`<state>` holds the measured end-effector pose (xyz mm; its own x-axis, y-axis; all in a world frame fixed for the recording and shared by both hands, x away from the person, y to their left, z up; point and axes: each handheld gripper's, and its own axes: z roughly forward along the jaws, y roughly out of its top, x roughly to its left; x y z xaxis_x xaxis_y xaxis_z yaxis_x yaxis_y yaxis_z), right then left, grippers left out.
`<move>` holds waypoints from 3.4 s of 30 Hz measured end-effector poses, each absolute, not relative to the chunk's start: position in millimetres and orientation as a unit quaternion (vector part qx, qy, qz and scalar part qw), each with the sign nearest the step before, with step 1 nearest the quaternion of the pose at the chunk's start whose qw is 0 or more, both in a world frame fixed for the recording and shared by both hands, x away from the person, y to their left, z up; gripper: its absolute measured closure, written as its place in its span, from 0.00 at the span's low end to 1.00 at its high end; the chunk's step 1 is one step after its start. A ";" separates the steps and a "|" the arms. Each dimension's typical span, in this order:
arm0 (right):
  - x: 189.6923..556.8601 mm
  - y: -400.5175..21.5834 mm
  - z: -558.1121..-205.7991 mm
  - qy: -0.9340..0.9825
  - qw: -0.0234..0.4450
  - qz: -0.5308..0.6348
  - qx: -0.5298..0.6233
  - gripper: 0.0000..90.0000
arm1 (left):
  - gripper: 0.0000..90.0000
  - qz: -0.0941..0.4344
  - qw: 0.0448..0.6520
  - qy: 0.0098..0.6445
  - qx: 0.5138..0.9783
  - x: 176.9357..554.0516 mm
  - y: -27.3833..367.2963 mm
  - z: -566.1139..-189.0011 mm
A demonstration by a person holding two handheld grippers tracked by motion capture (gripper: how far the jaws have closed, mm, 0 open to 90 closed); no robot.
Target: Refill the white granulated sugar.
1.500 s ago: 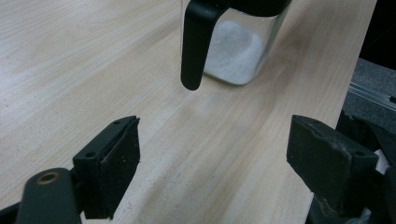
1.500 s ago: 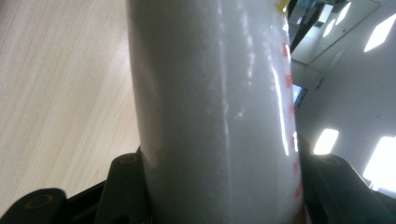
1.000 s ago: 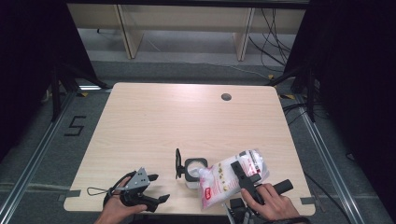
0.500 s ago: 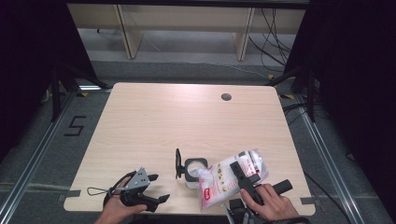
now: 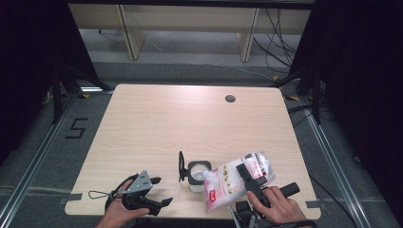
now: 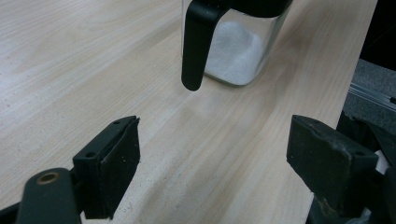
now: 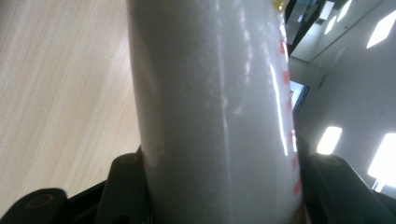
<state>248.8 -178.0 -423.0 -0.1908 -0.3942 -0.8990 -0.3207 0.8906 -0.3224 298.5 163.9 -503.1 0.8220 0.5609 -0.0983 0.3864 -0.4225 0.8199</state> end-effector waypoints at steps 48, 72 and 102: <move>244.3 -176.2 -422.0 0.771 0.595 -0.030 -0.225 0.58 | 0.19 0.092 0.458 0.287 0.836 298.0 163.6 -503.1; 248.6 -179.6 -420.2 0.776 0.586 -0.026 -0.232 0.60 | 0.19 0.095 0.457 0.284 0.838 298.2 163.9 -502.9; 248.9 -182.7 -420.8 0.781 0.583 -0.020 -0.225 0.62 | 0.19 0.099 0.459 0.279 0.837 298.8 164.1 -503.1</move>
<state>248.9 -182.7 -420.8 -0.2198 -0.3749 -0.9006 -0.3279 0.8979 -0.2937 298.8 164.1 -503.1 0.8247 0.5581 -0.0912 0.3768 -0.4220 0.8246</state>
